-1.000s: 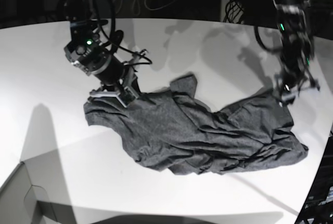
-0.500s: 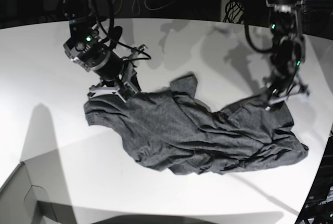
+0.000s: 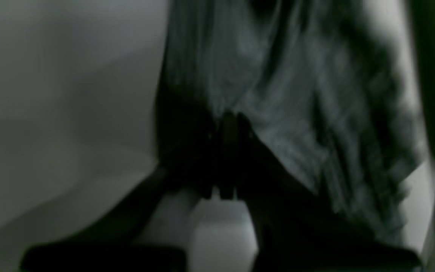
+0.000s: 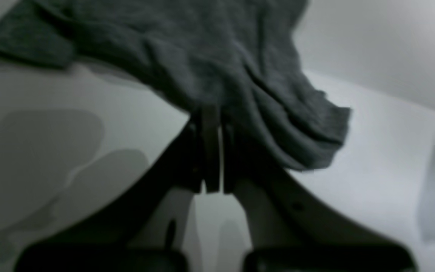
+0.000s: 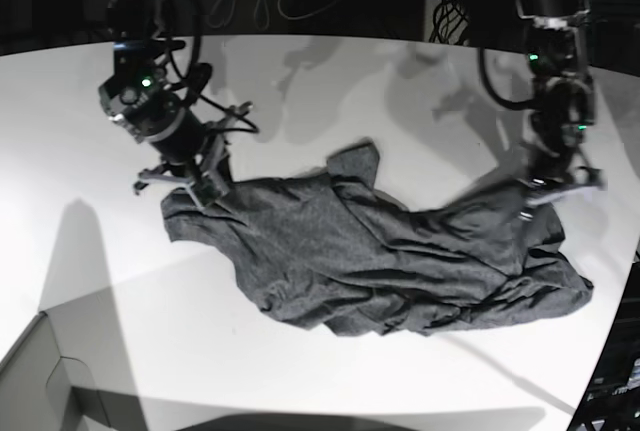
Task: Layout the t-shirt on the table in an organized manner, then fold the t-shirt properly
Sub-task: 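Release the shirt with both grippers and raise them, then grasp a shirt corner with the right gripper and drag it away from the left gripper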
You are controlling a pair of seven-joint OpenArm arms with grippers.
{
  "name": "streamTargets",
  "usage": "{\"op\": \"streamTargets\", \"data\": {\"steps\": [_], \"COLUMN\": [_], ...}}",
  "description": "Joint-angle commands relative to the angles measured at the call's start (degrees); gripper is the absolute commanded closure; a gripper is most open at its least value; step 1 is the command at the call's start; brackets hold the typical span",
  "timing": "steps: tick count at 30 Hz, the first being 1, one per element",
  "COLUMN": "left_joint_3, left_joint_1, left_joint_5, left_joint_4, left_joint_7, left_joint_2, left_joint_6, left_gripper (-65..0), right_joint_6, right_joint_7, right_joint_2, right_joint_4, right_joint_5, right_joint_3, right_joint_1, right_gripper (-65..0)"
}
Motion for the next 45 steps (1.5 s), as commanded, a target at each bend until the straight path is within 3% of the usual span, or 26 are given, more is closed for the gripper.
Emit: {"op": "streamTargets", "data": {"steps": [1, 6, 12, 15, 20, 28, 32, 37, 42, 45], "left_joint_3": [-1.4, -8.3, -17.5, -20.4, -21.2, -22.6, -25.3, -28.4, -28.4, -28.4], "left_joint_1": [-0.4, 2.5, 5.0, 7.8, 12.7, 15.9, 16.1, 15.7, 15.9, 16.2], "left_joint_5": [-0.3, -1.3, -12.4, -14.6, -14.8, -14.8, -14.8, -14.8, -14.5, -14.5], "left_joint_4": [3.7, 16.2, 22.5, 20.9, 14.1, 12.7, 12.7, 12.7, 12.7, 11.8], "left_joint_7": [-0.8, 0.8, 9.5, 11.0, 10.9, 11.4, 15.4, 19.5, 19.9, 19.9], "left_joint_2": [-0.8, -0.8, -1.1, -2.8, -3.1, -3.3, -3.0, -2.8, -2.9, -3.1], "left_joint_6": [-0.7, -0.7, -0.8, -0.8, -0.8, -0.9, -0.9, -0.9, -0.9, -0.9], "left_gripper": [-0.2, -0.1, -0.1, -0.1, -0.1, -0.1, -0.1, -0.1, -0.1, -0.1], "right_joint_6": [0.1, 0.1, 0.1, 0.1, 0.1, 0.1, 0.1, 0.1, 0.1, 0.1], "right_joint_7": [1.2, 1.2, 1.3, 1.3, 1.3, 0.9, 1.1, 1.2, 0.9, 0.6], "right_joint_2": [-0.1, -0.1, -0.3, -1.3, -1.5, -1.7, -1.7, -1.7, -1.9, -3.8], "right_joint_4": [0.9, -4.2, -8.5, -8.8, -8.8, -8.9, -9.2, -12.7, -13.8, -14.0], "right_joint_5": [0.8, 0.8, 0.8, 0.8, 0.8, 0.7, 0.7, 0.7, 0.7, 0.8], "right_joint_3": [0.0, -0.2, -0.2, -0.2, -0.3, -0.3, -0.3, -0.3, -0.2, -0.3], "right_joint_1": [1.2, 3.6, 5.5, 5.9, 7.8, 10.0, 10.1, 12.2, 14.9, 17.8], "right_gripper": [0.0, 0.0, 0.0, 0.0, 0.0, 0.0, 0.0, -10.8, -13.8, -18.1]}}
